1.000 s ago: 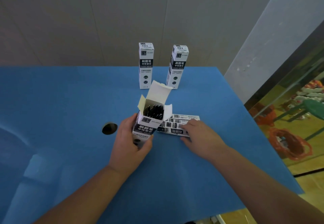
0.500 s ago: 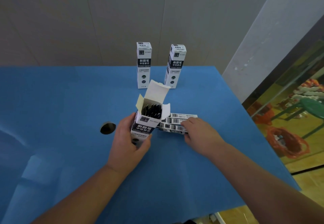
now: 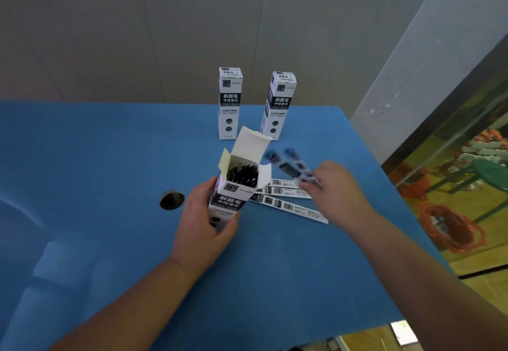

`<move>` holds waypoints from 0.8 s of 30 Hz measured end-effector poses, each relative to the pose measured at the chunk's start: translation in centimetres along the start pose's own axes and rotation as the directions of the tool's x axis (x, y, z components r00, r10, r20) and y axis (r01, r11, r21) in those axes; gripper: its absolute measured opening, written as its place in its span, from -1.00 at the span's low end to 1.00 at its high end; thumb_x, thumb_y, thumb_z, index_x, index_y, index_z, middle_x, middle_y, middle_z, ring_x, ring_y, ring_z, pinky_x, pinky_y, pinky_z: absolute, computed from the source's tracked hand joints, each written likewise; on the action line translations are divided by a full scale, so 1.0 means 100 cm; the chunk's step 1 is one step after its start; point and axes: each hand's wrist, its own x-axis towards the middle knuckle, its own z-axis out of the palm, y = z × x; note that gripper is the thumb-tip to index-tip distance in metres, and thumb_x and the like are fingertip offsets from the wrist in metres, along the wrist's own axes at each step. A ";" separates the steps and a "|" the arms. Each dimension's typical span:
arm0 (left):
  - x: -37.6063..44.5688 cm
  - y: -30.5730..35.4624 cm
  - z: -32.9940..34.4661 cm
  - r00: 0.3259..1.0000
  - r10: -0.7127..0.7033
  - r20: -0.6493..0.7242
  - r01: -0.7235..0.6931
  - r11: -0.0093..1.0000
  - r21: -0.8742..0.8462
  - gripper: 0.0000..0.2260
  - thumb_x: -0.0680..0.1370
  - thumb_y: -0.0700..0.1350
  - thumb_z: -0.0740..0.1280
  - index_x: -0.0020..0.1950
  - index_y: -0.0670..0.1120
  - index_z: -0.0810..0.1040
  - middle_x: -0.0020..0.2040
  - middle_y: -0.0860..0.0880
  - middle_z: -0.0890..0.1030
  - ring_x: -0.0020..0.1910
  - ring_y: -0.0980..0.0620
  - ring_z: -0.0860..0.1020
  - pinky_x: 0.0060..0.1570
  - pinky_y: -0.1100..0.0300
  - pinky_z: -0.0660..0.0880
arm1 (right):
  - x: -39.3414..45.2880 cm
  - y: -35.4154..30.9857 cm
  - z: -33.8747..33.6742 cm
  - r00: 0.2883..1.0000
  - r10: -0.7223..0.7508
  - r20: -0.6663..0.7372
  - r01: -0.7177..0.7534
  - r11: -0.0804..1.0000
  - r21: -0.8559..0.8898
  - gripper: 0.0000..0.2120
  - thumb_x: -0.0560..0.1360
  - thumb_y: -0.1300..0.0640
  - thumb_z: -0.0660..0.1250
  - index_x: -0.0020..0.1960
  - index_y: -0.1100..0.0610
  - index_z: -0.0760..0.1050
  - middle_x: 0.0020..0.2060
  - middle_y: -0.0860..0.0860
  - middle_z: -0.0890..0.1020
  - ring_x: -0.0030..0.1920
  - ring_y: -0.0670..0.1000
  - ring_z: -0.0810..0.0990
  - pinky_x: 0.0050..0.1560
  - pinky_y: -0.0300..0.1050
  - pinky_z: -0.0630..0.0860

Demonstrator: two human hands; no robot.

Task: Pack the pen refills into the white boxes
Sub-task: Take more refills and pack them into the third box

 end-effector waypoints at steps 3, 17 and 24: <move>0.002 -0.005 0.001 1.000 -0.010 0.008 0.010 1.000 -0.010 -0.46 0.48 0.04 0.47 0.44 0.22 0.42 0.26 0.01 0.58 0.28 -0.11 0.59 0.24 -0.28 0.56 | -0.004 -0.007 -0.024 0.984 0.132 -0.124 -0.084 0.941 0.328 -0.74 0.54 0.01 0.44 -0.30 -0.01 0.52 -0.33 -0.11 0.58 -0.29 -0.05 0.58 -0.35 -0.15 0.40; -0.001 -0.004 0.001 0.999 0.053 -0.001 -0.053 0.998 0.019 -0.38 0.49 0.11 0.48 0.46 0.42 0.29 0.29 0.10 0.52 0.30 -0.09 0.57 0.20 -0.20 0.61 | -0.028 -0.084 -0.084 0.952 -0.168 -0.256 0.306 0.485 0.819 -0.93 0.46 0.03 0.50 -0.07 -0.09 0.73 -0.17 -0.16 0.76 -0.17 -0.16 0.71 -0.17 -0.33 0.58; -0.002 0.001 0.000 0.998 0.067 -0.003 -0.067 0.998 0.020 -0.38 0.50 0.09 0.47 0.46 0.44 0.28 0.31 0.17 0.50 0.32 -0.07 0.55 0.21 -0.23 0.59 | -0.024 -0.091 -0.066 0.981 -0.161 -0.111 0.181 0.536 0.825 -0.85 0.41 -0.05 0.48 -0.07 -0.02 0.72 -0.14 -0.11 0.77 -0.09 -0.05 0.75 -0.02 -0.08 0.68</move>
